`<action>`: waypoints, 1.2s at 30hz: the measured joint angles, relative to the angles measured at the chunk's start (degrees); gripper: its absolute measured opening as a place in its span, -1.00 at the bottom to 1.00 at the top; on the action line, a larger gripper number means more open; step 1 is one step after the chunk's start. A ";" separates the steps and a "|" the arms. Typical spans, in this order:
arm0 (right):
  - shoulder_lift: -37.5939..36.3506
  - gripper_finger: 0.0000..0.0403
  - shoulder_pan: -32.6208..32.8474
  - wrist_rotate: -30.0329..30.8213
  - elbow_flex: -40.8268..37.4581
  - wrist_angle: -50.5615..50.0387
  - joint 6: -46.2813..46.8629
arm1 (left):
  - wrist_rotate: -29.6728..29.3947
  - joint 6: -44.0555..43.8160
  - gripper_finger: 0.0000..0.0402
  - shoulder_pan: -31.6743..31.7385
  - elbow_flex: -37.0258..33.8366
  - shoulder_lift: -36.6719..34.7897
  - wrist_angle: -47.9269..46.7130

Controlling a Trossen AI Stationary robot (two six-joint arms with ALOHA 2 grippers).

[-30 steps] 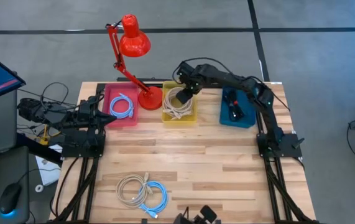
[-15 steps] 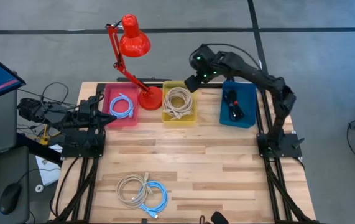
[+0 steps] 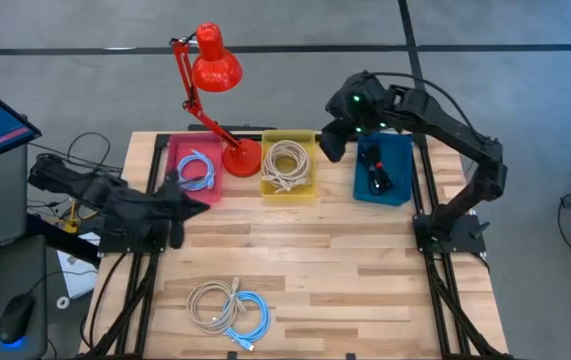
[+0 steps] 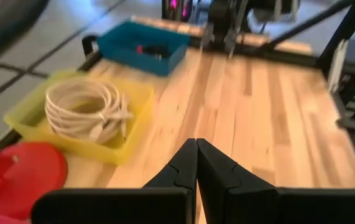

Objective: Sort HDMI cables
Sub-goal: Put the light brown HDMI cable into the yellow bin

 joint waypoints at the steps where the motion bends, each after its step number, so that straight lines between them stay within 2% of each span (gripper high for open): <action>1: -0.52 -0.31 0.64 0.00 0.00 -0.04 0.00 | 0.02 -0.97 -0.97 -0.01 0.00 1.48 -0.01; 4: -1.77 -0.38 2.23 0.08 0.00 -1.66 -0.04 | 1.00 -4.09 -0.97 0.00 0.00 5.43 0.01; 14: -3.24 -0.49 3.38 0.29 0.00 -7.22 -3.12 | 10.81 -13.60 -0.97 -0.02 0.00 12.58 1.75; 20: -3.21 -0.50 2.59 0.94 0.00 -8.94 -4.19 | 11.61 -16.54 -0.98 -0.55 0.00 16.95 1.79; 25: -3.19 -0.50 2.29 4.46 0.00 -11.51 -6.16 | 12.70 -16.25 -0.98 -2.92 0.00 20.99 1.45; 30: -3.19 -0.50 0.64 5.09 0.00 -13.60 -6.77 | 17.02 -16.97 -0.98 -5.16 0.00 21.88 -0.55; 36: -3.19 -0.50 -1.15 5.16 0.00 -13.55 -7.19 | 21.68 -22.84 -0.98 -7.80 0.01 20.79 -7.00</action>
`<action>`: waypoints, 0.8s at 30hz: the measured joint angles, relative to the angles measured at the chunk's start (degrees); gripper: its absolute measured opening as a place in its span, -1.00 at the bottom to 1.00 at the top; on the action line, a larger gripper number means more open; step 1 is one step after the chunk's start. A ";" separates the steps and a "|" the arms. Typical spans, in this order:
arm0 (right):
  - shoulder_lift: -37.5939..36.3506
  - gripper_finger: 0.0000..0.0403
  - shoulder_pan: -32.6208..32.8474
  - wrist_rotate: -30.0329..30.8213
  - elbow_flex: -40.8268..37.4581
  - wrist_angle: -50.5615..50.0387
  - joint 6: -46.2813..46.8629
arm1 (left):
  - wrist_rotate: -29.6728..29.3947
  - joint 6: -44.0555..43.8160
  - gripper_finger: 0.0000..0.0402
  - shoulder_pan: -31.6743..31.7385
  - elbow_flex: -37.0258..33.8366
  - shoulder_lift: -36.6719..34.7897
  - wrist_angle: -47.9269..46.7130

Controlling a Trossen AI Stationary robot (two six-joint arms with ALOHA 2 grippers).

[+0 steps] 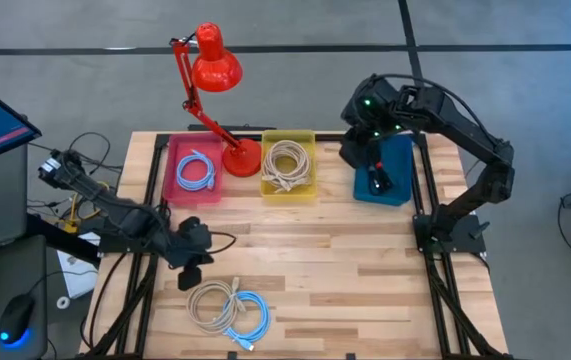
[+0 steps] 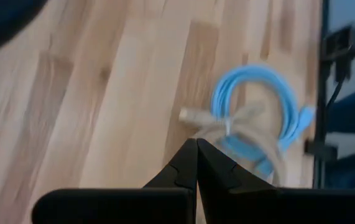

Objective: Sort HDMI cables
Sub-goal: Put the light brown HDMI cable into the yellow bin

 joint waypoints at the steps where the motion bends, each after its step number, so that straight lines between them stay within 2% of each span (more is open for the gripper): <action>1: 0.00 -0.50 -0.20 0.00 0.00 0.00 0.00 | 0.22 -0.31 -0.98 -0.37 0.00 -0.04 -1.20; 6: 0.02 -0.50 -0.48 0.02 0.01 0.75 0.05 | 0.15 2.92 -0.98 -0.79 0.02 -0.06 -4.58; 16: 0.02 -0.50 -0.25 -0.10 0.00 2.25 6.79 | -1.27 19.10 -0.97 1.17 0.02 -0.06 -5.07; 20: 0.02 -0.50 0.44 -0.11 0.00 2.25 9.35 | -1.24 21.72 -0.95 1.68 -0.07 -0.06 -5.09; 24: 0.02 -0.50 1.39 -0.10 0.00 2.27 9.88 | -1.26 23.51 -0.84 1.72 -0.09 -0.06 -5.11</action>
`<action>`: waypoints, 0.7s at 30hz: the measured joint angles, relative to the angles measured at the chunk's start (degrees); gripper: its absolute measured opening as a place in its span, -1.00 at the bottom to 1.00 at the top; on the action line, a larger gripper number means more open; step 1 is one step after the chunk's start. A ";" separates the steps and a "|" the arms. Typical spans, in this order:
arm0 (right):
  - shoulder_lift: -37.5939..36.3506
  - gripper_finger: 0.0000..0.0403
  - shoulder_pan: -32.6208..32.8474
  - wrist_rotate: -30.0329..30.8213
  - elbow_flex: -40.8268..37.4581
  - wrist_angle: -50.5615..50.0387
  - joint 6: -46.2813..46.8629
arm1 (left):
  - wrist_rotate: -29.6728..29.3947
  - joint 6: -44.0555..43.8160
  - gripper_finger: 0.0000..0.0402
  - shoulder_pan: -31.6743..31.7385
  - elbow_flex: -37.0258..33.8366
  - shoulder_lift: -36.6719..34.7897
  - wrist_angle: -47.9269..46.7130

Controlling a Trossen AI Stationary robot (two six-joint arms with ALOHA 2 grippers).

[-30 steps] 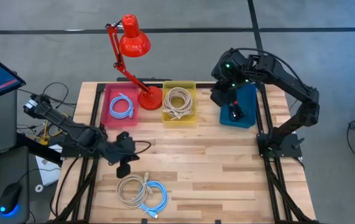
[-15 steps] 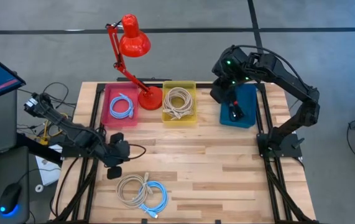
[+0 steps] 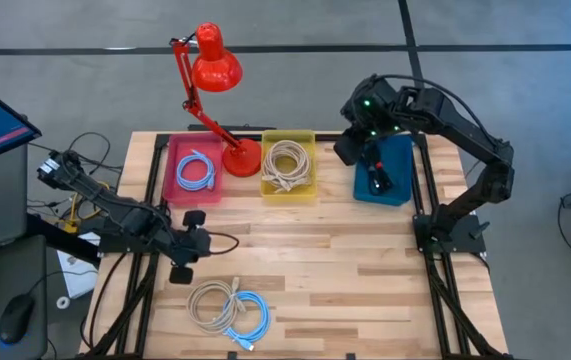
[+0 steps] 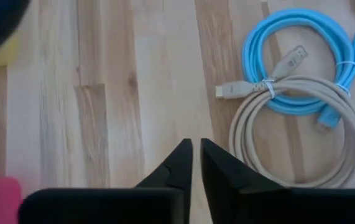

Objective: Sort HDMI cables
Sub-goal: Put the light brown HDMI cable into the yellow bin

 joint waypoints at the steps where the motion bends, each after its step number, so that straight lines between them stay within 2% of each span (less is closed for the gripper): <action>1: 0.00 -0.50 0.21 -0.01 0.00 0.00 0.00 | 0.02 0.51 -0.80 0.00 0.00 0.00 -0.06; 5: 0.00 -0.50 0.76 -0.01 0.00 0.00 1.23 | 0.00 1.46 -0.60 0.00 0.00 0.24 -0.17; 11: 0.00 -0.50 1.04 0.01 0.00 0.00 1.31 | 0.51 1.46 -0.37 -0.01 -0.01 4.34 0.09; 15: 0.00 -0.50 1.06 0.01 0.00 0.00 1.31 | 4.03 1.68 -0.32 -0.06 -0.02 8.58 1.54; 21: 0.00 -0.50 1.06 0.01 0.00 -0.01 1.01 | 10.52 1.69 -0.34 -1.13 -0.04 14.78 7.15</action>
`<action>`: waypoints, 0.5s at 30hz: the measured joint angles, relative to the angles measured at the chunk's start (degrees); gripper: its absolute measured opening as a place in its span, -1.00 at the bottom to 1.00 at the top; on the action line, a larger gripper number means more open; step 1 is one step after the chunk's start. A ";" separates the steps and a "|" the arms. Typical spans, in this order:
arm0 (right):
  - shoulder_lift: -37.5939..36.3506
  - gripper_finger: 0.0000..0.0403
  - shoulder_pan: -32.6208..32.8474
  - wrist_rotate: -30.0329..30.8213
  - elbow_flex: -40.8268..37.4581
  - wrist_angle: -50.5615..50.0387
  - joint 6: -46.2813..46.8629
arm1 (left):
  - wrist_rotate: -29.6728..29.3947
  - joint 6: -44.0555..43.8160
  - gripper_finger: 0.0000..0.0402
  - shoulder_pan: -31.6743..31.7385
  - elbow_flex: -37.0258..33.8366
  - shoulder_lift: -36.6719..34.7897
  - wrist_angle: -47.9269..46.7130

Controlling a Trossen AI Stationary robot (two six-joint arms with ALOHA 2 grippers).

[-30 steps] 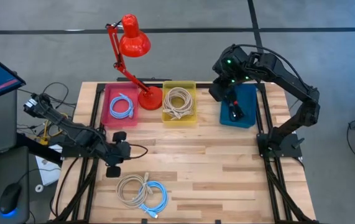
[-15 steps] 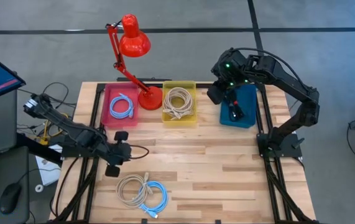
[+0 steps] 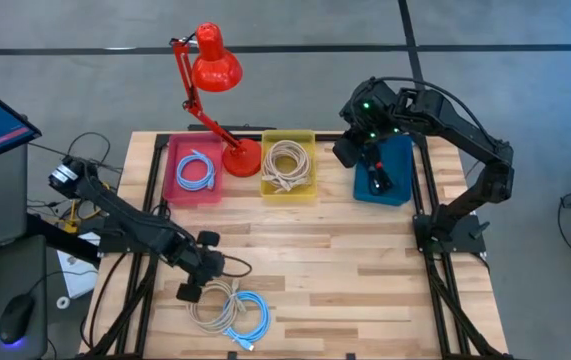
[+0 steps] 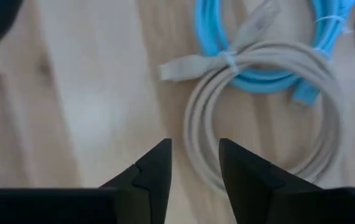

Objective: Sort HDMI cables
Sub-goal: Put the light brown HDMI cable into the yellow bin

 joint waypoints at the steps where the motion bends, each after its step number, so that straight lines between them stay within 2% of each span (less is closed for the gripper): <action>1: 0.00 -0.50 0.00 0.00 0.00 0.01 -0.03 | 0.52 -0.13 -0.34 -0.14 -0.02 0.79 1.11; 9: 0.00 -0.50 0.00 0.02 0.00 -0.01 -0.95 | 5.96 -5.14 -0.23 -0.21 -0.02 6.16 9.23; 15: 0.00 -0.50 0.00 0.00 0.00 -0.01 -2.23 | 5.88 -5.56 -0.13 -0.21 -0.02 12.18 10.27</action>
